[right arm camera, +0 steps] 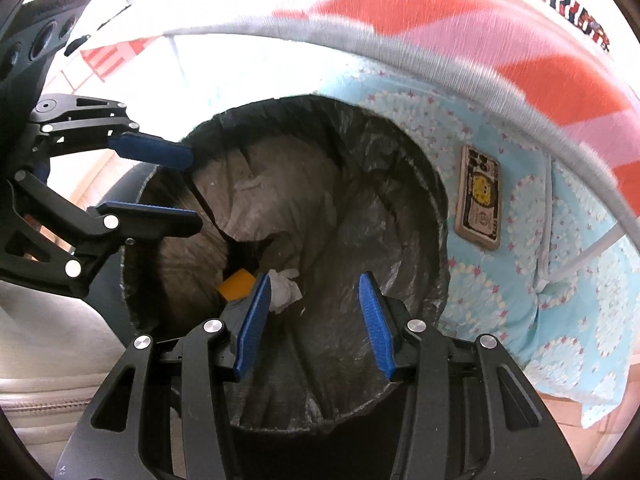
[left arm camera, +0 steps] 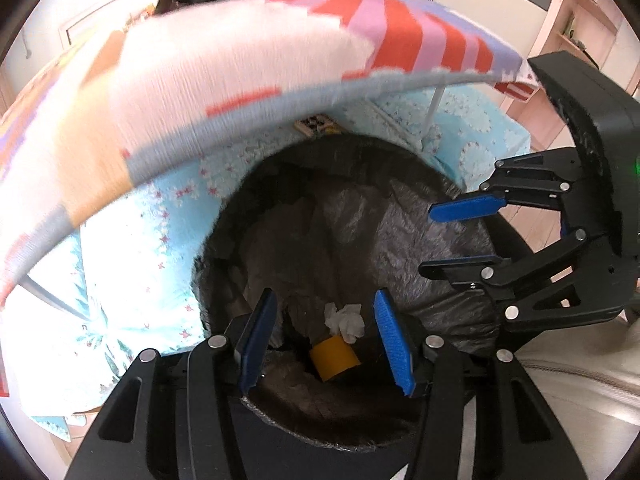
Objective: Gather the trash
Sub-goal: 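Open both tools to drop the tissue and tape roll into the bin, then move both open tools back over the bed toward the remaining items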
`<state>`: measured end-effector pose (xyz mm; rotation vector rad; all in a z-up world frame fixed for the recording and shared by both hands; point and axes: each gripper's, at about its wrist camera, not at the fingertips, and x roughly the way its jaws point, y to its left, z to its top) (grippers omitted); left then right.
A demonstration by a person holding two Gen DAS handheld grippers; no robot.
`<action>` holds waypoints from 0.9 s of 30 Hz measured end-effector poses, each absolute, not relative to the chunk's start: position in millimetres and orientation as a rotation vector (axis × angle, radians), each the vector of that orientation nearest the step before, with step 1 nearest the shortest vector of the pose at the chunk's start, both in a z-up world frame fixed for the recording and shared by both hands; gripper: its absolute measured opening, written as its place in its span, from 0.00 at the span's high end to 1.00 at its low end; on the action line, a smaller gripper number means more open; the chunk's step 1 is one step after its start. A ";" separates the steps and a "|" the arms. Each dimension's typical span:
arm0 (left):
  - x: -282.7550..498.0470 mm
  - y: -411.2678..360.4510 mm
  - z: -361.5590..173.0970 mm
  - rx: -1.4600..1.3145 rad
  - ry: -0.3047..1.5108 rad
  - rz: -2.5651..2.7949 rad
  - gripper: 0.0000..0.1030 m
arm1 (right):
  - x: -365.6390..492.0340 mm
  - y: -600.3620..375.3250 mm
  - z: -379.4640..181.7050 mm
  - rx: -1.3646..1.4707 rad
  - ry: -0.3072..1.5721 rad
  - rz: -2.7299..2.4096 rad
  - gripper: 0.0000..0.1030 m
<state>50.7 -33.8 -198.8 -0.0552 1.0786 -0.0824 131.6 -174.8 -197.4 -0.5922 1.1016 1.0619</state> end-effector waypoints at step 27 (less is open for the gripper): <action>63.6 7.9 -80.3 0.012 0.799 -0.051 0.52 | 161.6 -161.5 -80.7 -0.464 0.810 1.142 0.47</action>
